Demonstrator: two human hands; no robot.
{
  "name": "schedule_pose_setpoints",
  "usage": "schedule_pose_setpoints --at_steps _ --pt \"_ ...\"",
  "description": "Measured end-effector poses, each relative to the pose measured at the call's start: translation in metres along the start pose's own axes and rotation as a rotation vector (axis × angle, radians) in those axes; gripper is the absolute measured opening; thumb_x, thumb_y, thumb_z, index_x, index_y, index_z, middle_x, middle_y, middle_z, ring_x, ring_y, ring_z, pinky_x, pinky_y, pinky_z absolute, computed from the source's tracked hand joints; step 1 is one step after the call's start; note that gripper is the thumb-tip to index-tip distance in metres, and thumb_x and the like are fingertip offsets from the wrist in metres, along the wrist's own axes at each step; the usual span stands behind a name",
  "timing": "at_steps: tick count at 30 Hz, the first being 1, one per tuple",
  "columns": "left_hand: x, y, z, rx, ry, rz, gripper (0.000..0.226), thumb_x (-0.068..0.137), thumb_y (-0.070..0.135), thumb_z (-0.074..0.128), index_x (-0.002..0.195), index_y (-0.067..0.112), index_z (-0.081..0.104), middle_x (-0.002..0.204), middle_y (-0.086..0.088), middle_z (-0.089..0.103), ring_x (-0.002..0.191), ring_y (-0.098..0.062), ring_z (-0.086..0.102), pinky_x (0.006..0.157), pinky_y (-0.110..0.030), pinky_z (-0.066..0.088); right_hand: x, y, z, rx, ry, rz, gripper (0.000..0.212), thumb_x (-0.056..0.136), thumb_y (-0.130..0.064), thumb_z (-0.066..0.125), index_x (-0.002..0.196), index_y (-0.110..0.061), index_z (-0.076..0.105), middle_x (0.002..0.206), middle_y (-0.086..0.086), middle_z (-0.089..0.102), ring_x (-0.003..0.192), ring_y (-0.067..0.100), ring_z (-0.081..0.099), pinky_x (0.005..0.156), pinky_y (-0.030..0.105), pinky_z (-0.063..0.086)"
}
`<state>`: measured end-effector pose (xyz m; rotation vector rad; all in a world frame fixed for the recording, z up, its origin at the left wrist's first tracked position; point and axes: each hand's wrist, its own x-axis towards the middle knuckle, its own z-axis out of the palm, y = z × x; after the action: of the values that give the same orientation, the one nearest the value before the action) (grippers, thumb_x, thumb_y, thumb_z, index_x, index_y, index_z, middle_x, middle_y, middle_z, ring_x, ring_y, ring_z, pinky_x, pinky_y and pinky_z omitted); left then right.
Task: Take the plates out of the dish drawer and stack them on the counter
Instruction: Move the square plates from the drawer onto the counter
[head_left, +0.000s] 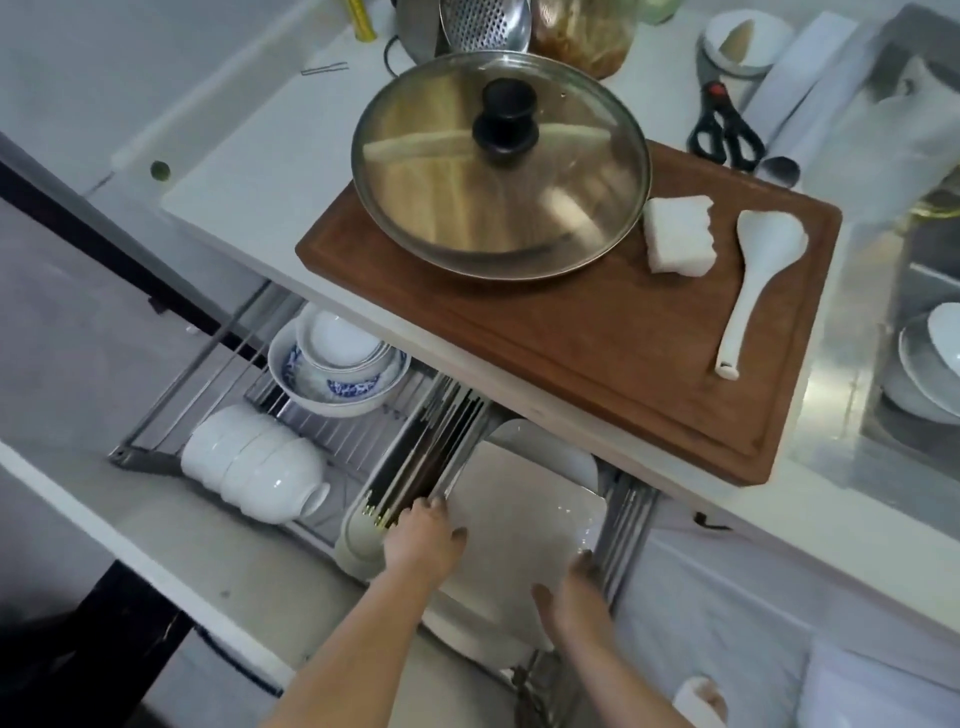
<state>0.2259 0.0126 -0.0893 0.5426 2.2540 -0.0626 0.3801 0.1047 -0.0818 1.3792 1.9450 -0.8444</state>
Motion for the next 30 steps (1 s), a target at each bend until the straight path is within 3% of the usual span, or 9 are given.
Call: schedule_pose_setpoints --at_steps 3,8,17,23,30 --pt "0.012 0.003 0.003 -0.012 0.003 -0.006 0.049 0.094 0.042 0.046 0.135 0.016 0.038 0.122 -0.006 0.052 0.113 -0.028 0.053 0.088 -0.043 0.052 0.006 -0.002 0.003 0.013 -0.006 0.045 0.084 0.098 -0.034 0.047 0.146 0.013 -0.003 0.154 0.025 0.022 0.142 0.030 0.030 0.111 0.029 0.030" --pt "0.024 0.006 0.004 -0.023 0.006 0.006 0.048 0.095 0.037 0.046 0.138 0.017 0.038 0.116 -0.006 0.053 0.106 -0.027 0.058 0.077 -0.038 0.054 0.011 -0.005 0.002 0.122 0.014 0.160 0.077 0.093 -0.026 0.056 0.144 0.014 0.014 0.145 0.025 0.033 0.133 0.033 0.040 0.104 0.030 0.038" --pt "0.029 0.006 0.006 -0.110 -0.018 -0.050 0.044 0.097 0.028 0.043 0.139 0.015 0.039 0.128 -0.013 0.047 0.112 -0.031 0.054 0.077 -0.039 0.050 0.015 -0.024 -0.001 0.265 0.017 0.340 0.071 0.087 -0.016 0.060 0.138 0.015 0.022 0.139 0.028 0.037 0.131 0.036 0.038 0.105 0.032 0.040" --pt "0.012 -0.001 -0.005 -0.152 0.021 -0.099 0.043 0.098 0.028 0.041 0.139 0.015 0.039 0.132 -0.014 0.045 0.114 -0.033 0.054 0.087 -0.043 0.051 0.001 -0.026 -0.006 0.304 0.049 0.299 0.064 0.086 -0.016 0.063 0.135 0.009 0.031 0.135 0.026 0.042 0.129 0.035 0.042 0.103 0.034 0.042" --pt "-0.027 -0.017 -0.051 -0.150 0.193 -0.102 0.039 0.097 0.033 0.044 0.131 0.015 0.044 0.124 -0.012 0.053 0.106 -0.030 0.060 0.075 -0.036 0.048 -0.035 -0.031 -0.034 0.389 0.116 0.113 0.054 0.085 -0.014 0.065 0.128 0.005 0.039 0.129 0.025 0.050 0.120 0.038 0.051 0.097 0.038 0.047"
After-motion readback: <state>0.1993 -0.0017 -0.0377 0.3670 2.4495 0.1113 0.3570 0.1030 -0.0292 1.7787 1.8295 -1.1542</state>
